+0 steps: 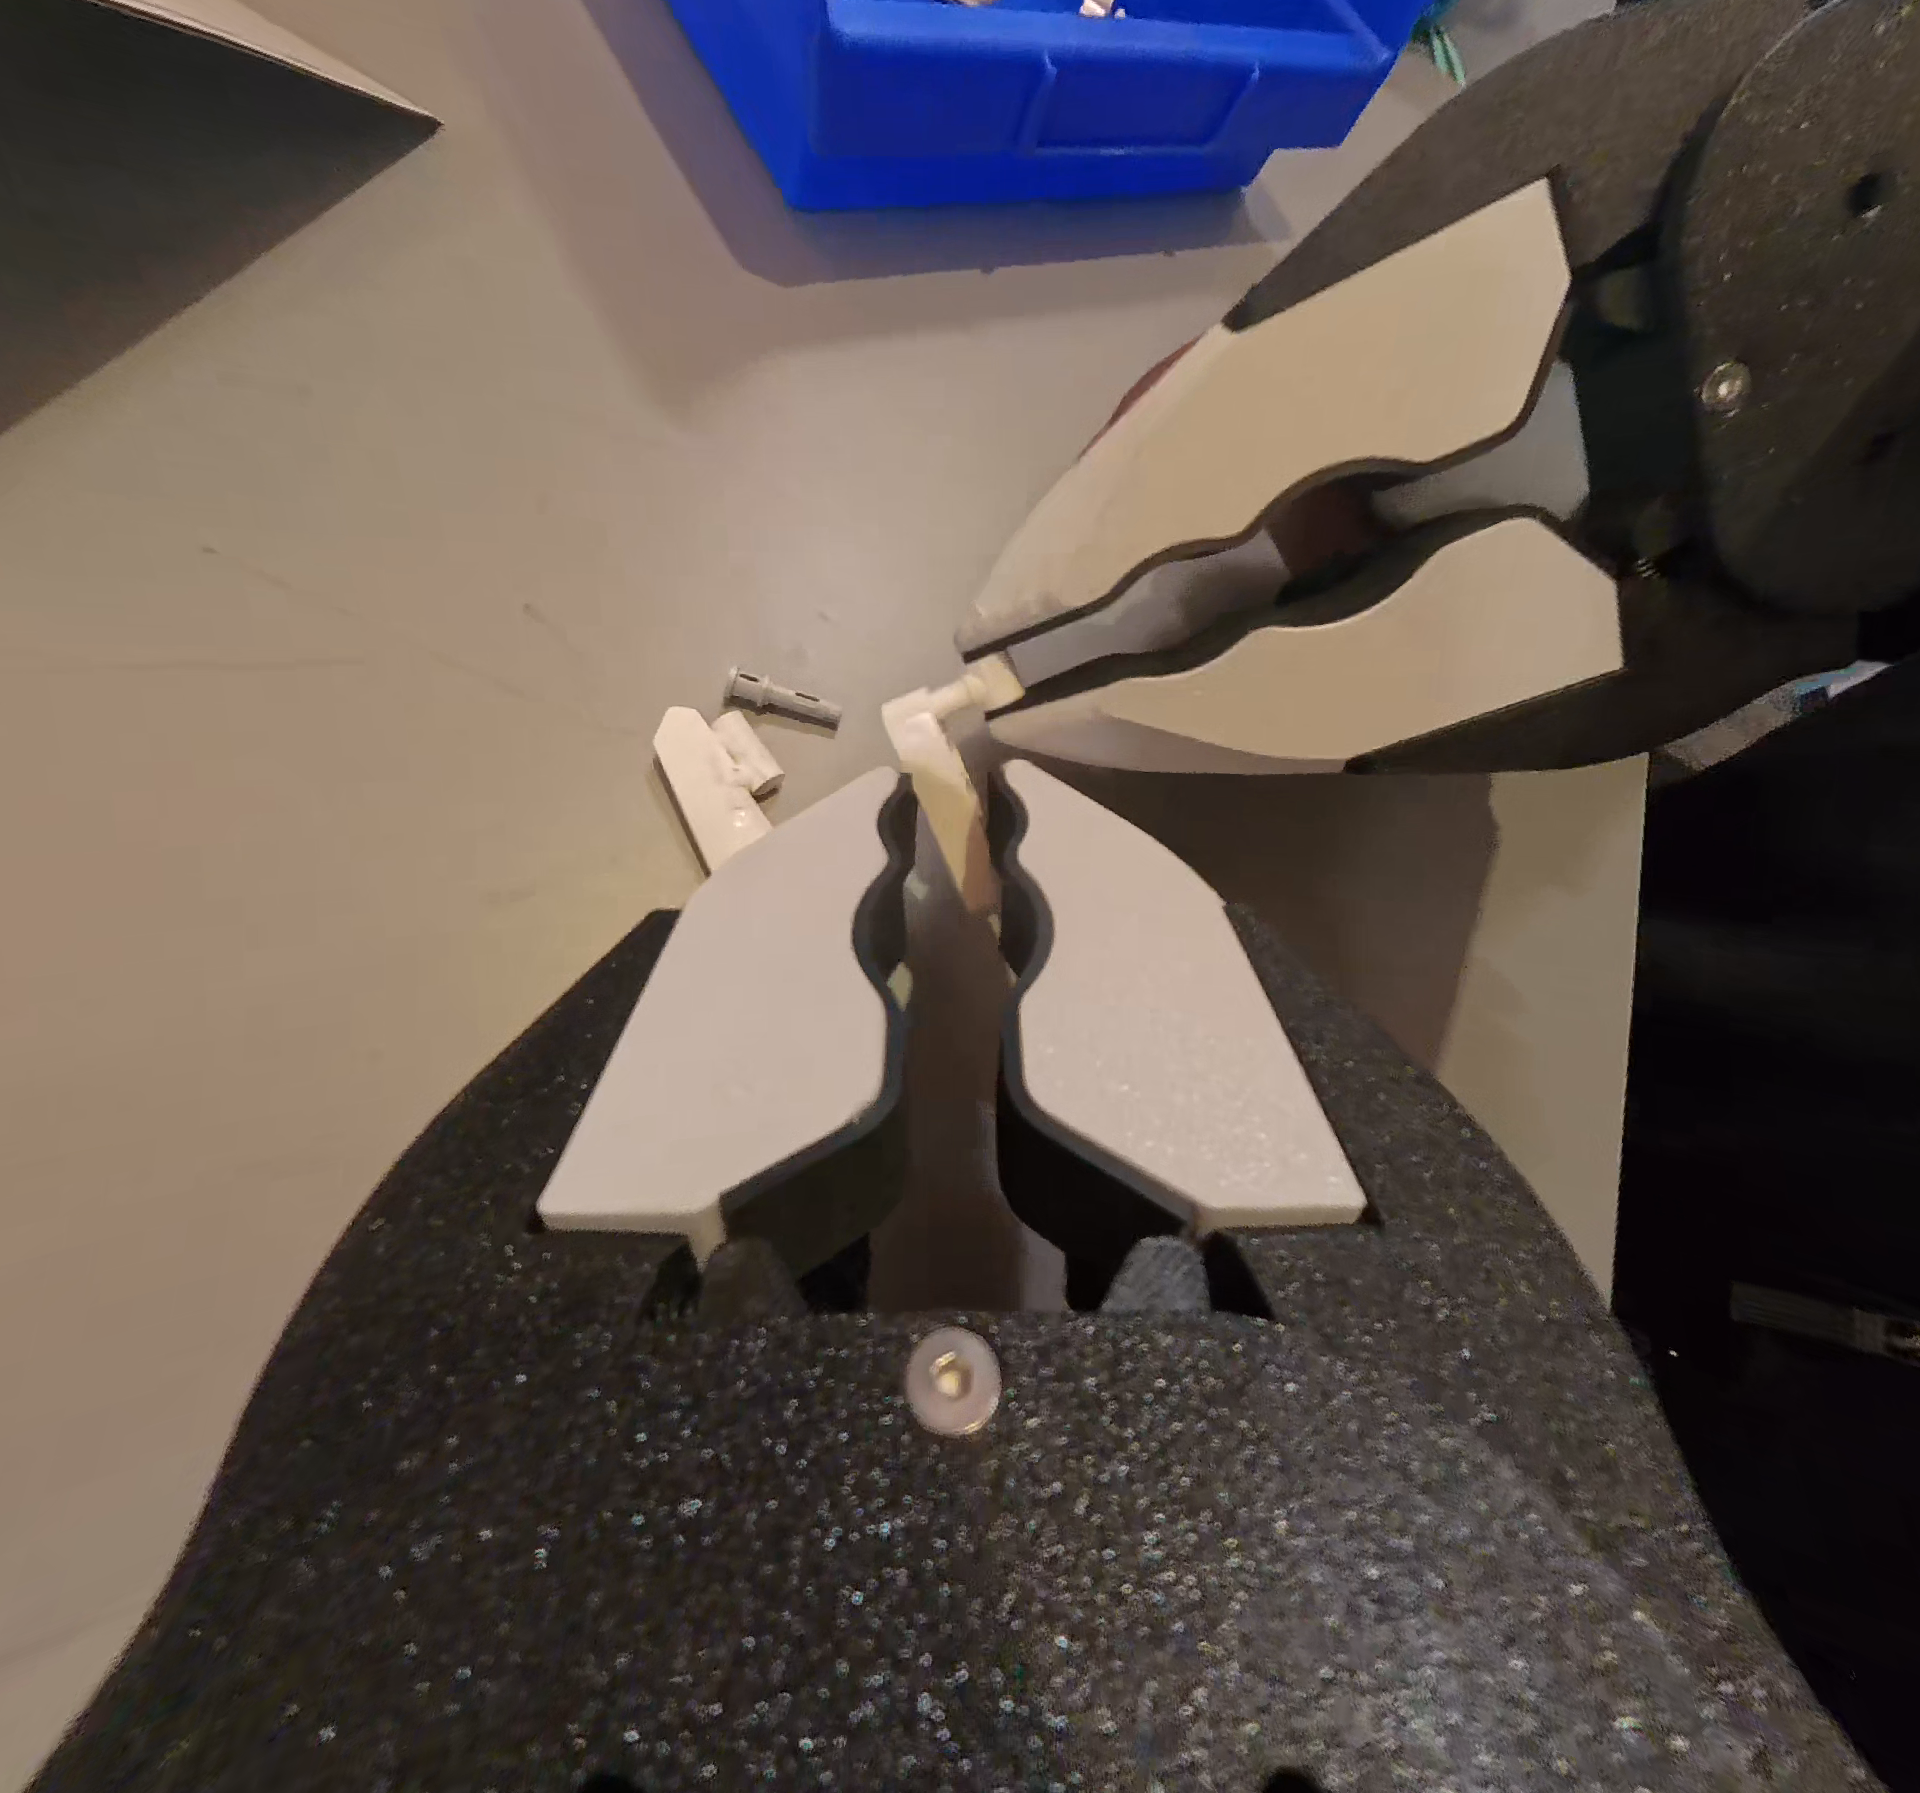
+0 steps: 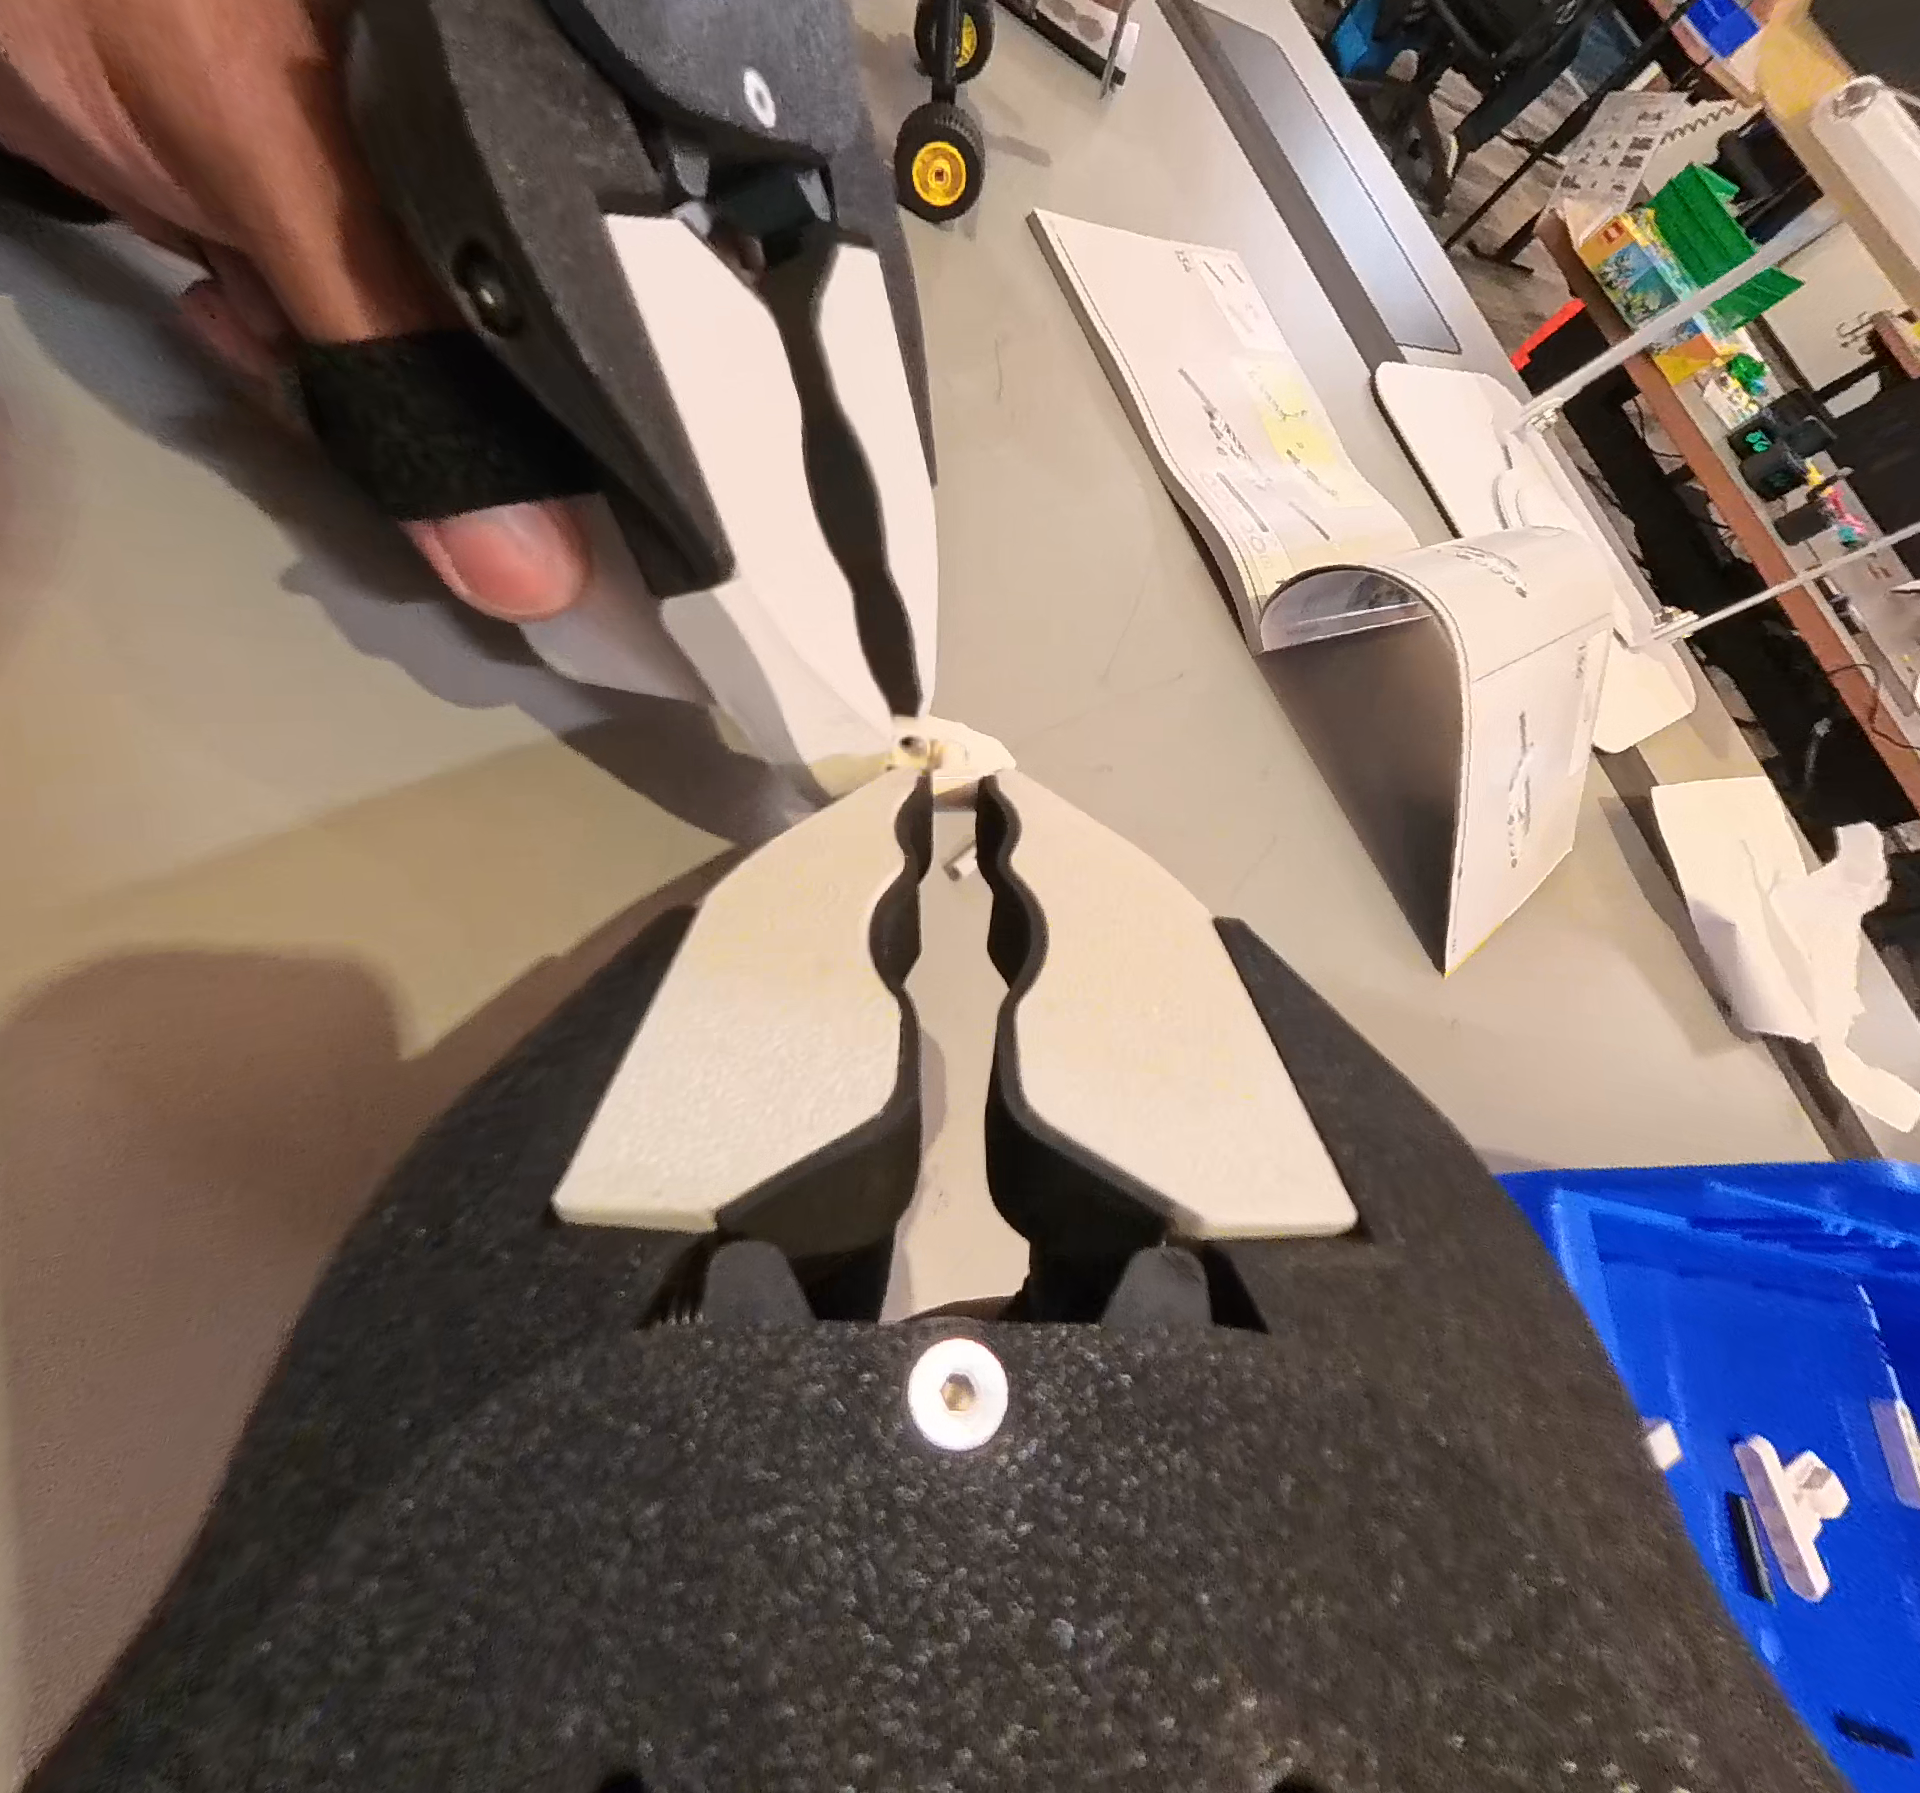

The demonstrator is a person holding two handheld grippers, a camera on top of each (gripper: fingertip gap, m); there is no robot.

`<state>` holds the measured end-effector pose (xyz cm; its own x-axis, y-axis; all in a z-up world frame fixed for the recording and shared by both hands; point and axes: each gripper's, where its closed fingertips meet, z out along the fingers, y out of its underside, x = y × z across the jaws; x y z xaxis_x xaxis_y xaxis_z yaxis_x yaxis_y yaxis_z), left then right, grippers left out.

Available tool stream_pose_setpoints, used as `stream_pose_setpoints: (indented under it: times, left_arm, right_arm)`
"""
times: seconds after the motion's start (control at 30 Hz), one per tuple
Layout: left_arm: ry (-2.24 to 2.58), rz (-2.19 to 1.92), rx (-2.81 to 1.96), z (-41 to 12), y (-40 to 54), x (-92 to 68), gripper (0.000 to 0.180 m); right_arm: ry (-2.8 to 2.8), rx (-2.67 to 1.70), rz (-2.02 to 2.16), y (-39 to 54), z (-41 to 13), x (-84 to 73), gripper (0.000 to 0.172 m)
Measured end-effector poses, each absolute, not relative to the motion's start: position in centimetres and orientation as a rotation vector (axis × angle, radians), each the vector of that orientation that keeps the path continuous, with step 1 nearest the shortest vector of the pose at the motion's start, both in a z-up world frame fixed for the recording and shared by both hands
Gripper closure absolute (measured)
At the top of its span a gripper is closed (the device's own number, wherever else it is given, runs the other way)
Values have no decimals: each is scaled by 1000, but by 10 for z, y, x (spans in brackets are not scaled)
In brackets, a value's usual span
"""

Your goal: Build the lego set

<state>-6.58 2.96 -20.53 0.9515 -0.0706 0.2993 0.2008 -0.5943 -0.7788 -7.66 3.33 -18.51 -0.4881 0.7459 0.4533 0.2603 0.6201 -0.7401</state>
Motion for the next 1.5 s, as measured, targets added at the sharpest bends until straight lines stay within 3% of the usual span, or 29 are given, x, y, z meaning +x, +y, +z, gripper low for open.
stream_pose_setpoints:
  times: [0.47,0.77,1.1,1.33,1.5]
  left_arm:
    - [-127,-159,-2211,-212,31,-77,172]
    - [-193,-252,-2213,-214,29,-77,172]
    - [-198,-303,-2169,-209,29,-77,171]
    - [-276,-579,-2087,-199,28,-74,172]
    - [-247,-500,-2102,-201,28,-74,172]
  right_arm:
    - [-2035,-830,697,34,-190,-79,164]
    - [-1975,-701,490,32,-193,-82,164]
    - [-1970,-1003,808,30,-187,-84,164]
    - [-1964,-827,753,30,-181,-84,164]
    - [-1957,-825,706,30,-181,-83,164]
